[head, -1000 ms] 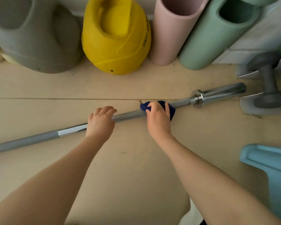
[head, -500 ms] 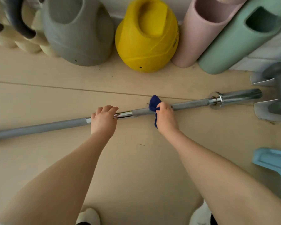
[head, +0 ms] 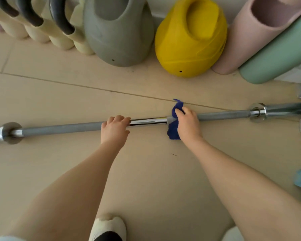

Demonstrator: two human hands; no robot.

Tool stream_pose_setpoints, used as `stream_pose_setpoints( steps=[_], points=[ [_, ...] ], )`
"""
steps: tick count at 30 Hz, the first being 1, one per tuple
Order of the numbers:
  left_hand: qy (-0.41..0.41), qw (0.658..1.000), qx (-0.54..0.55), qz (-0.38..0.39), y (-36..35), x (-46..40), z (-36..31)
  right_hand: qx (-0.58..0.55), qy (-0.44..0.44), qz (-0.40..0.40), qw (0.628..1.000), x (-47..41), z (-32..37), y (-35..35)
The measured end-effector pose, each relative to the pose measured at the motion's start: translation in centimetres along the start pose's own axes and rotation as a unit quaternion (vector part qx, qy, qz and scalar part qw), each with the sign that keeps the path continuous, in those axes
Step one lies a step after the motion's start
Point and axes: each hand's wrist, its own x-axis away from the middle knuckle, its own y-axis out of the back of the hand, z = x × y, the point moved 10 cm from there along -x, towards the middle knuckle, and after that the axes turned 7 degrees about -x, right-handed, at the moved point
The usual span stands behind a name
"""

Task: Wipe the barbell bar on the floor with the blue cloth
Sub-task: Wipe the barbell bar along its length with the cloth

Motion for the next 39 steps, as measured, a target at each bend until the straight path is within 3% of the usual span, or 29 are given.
stream_pose_setpoints(
  steps=[4, 8, 11, 13, 16, 20, 27, 31, 35, 39],
  points=[
    [-0.009, 1.0, -0.01, -0.007, -0.1, -0.8, 0.7, 0.044, -0.028, 0.025, 0.998, -0.4, 4.5, -2.3],
    [-0.043, 0.997, -0.048, -0.035, 0.0, -1.4, 0.5, 0.001, 0.05, 0.069, 0.996, 0.8, 12.6, -5.7],
    [-0.06, 0.995, -0.064, -0.043, -0.3, -1.5, 0.9, 0.027, 0.107, 0.088, 0.99, 1.9, 15.5, -6.7],
    [-0.074, 0.995, -0.049, -0.052, -0.3, -1.4, 0.8, 0.083, 0.096, 0.07, 0.989, 1.3, 13.5, -5.8],
    [-0.093, 0.994, -0.022, -0.062, -0.5, -1.3, 0.8, 0.129, -0.015, 0.023, 0.991, 0.3, 6.1, -2.8],
    [-0.104, 0.993, -0.013, -0.054, -0.8, -1.1, 0.7, 0.081, -0.108, 0.043, 0.99, 0.4, 2.8, -2.6],
    [-0.11, 0.994, -0.016, -0.016, -0.7, -1.3, 0.6, -0.007, -0.035, 0.088, 0.996, 2.2, 13.0, -7.0],
    [-0.119, 0.993, -0.017, -0.011, -0.5, -1.2, 0.5, 0.059, -0.015, 0.103, 0.993, 2.7, 11.0, -5.0],
    [-0.145, 0.989, -0.029, -0.025, -0.6, -1.3, 0.4, 0.121, -0.101, 0.105, 0.982, 1.9, 5.3, -2.0],
    [-0.153, 0.984, -0.077, -0.054, -0.6, -1.2, 0.0, 0.123, -0.069, 0.121, 0.983, 1.0, 8.4, -3.6]
  ],
)
